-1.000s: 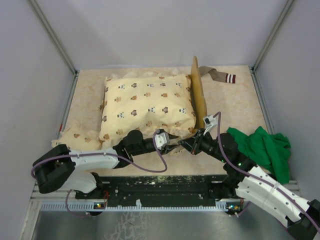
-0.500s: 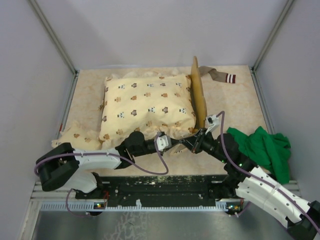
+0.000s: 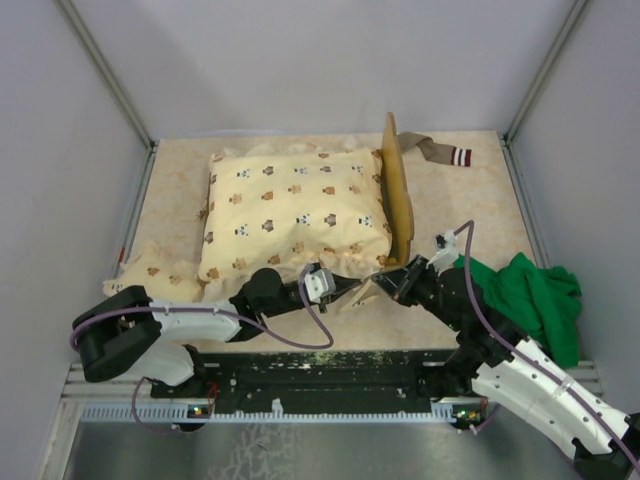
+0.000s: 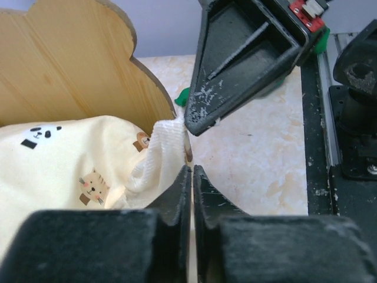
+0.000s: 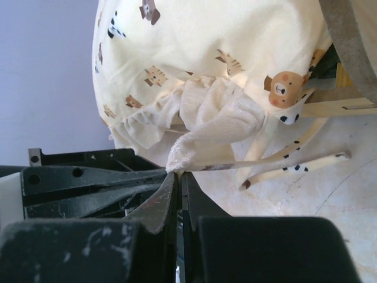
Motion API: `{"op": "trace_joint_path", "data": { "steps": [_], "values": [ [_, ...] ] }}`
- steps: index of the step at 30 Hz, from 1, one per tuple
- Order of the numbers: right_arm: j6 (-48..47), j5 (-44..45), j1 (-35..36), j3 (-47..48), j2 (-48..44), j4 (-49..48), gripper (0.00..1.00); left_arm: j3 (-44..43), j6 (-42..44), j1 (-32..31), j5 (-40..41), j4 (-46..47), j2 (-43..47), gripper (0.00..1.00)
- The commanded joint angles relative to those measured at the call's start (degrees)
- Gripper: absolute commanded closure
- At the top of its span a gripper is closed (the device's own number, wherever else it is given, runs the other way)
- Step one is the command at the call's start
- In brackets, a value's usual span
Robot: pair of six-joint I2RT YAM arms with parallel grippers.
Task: Set up the pet bed
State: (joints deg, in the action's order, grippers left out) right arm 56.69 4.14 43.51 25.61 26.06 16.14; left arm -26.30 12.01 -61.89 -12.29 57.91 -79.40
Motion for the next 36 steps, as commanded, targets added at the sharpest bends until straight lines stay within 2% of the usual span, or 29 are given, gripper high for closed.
{"op": "trace_joint_path", "data": {
  "steps": [1, 3, 5, 14, 20, 26, 32, 36],
  "values": [
    [2.5, 1.7, 0.5, 2.7, -1.1, -1.5, 1.0, 0.3, 0.4, -0.3, -4.9, 2.7, -0.4, 0.85],
    [3.2, 1.0, 0.4, 3.1, -0.7, -1.4, 1.0, -0.4, 1.0, -0.3, -5.8, 1.4, -0.5, 0.71],
    [3.8, 0.3, 0.4, 3.2, -0.5, -1.5, 1.0, -1.4, 1.9, -0.3, -6.3, 0.4, -0.7, 0.68],
    [5.1, 0.2, 0.4, 2.8, -0.9, -1.1, 1.0, -5.3, 3.2, -0.3, -10.3, -2.2, -4.0, 0.66],
    [5.5, -0.1, 0.4, 3.1, -0.8, -1.7, 1.0, -7.6, 3.9, -0.3, -4.8, -2.0, -8.6, 0.63],
    [5.9, -0.8, 0.4, 2.8, -0.1, -2.5, 1.0, -9.9, 2.7, -0.3, -3.9, 0.5, -11.3, 0.63],
    [6.3, -0.6, 0.4, 2.6, -0.1, -1.6, 1.0, -6.5, 2.1, -0.3, -0.4, 3.4, -9.4, 0.63],
    [6.2, 2.5, 0.4, 3.4, -0.7, 0.7, 1.0, -4.2, 3.6, -0.4, 0.8, 1.5, -6.7, 0.64]
  ]
}}
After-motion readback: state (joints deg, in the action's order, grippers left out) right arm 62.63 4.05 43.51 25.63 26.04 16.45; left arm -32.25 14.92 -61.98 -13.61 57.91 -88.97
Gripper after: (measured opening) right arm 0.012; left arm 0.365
